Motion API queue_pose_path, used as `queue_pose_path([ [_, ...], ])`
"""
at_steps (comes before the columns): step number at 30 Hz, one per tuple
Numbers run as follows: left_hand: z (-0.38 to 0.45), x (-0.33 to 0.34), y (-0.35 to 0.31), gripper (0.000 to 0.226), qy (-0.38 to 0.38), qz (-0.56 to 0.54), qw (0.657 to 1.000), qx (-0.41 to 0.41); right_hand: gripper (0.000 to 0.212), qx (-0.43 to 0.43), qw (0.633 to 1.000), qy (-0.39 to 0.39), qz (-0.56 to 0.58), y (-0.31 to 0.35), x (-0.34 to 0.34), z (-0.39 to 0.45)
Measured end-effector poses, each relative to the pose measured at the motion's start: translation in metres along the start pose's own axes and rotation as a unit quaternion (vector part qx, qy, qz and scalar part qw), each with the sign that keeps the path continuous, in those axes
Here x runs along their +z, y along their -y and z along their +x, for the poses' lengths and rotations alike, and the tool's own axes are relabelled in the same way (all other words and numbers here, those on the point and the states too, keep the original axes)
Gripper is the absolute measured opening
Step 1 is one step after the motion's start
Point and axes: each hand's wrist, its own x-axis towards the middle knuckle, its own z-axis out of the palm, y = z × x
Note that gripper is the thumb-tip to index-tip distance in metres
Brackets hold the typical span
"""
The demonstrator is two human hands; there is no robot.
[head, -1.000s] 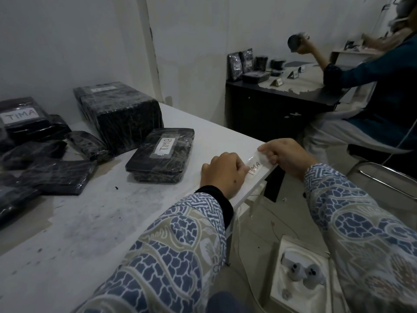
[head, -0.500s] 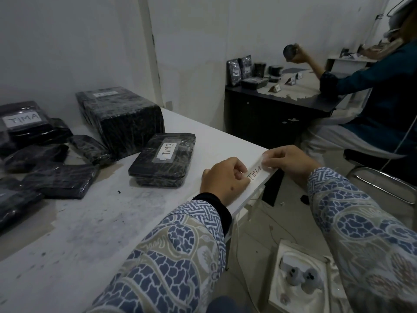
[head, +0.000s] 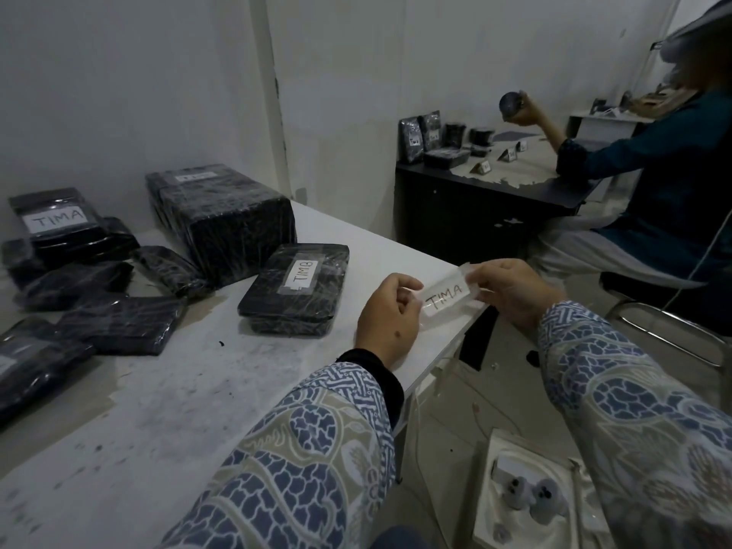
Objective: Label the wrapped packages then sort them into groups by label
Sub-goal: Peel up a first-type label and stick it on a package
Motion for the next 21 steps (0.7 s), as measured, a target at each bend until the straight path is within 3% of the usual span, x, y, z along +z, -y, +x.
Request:
queue_pose_path([
  [5, -0.005, -0.012, -0.002, 0.015, -0.045, -0.086, 0.995, -0.015, 0.009, 0.001, 0.998, 0.061, -0.020, 0.015, 0.014, -0.002],
  [11, -0.018, -0.051, 0.003, 0.021, -0.067, -0.114, 0.989, -0.065, 0.011, -0.005, 0.994, 0.097, -0.044, 0.022, 0.058, -0.004],
  [17, -0.035, -0.111, -0.015, 0.011, -0.074, -0.204, 0.961, -0.169, 0.018, -0.018, 0.989, 0.145, 0.012, 0.036, 0.129, -0.003],
  [21, -0.043, -0.167, -0.018, 0.007, -0.099, -0.128, 0.975, -0.152, 0.019, -0.017, 0.982, 0.179, 0.056, 0.042, 0.176, -0.004],
])
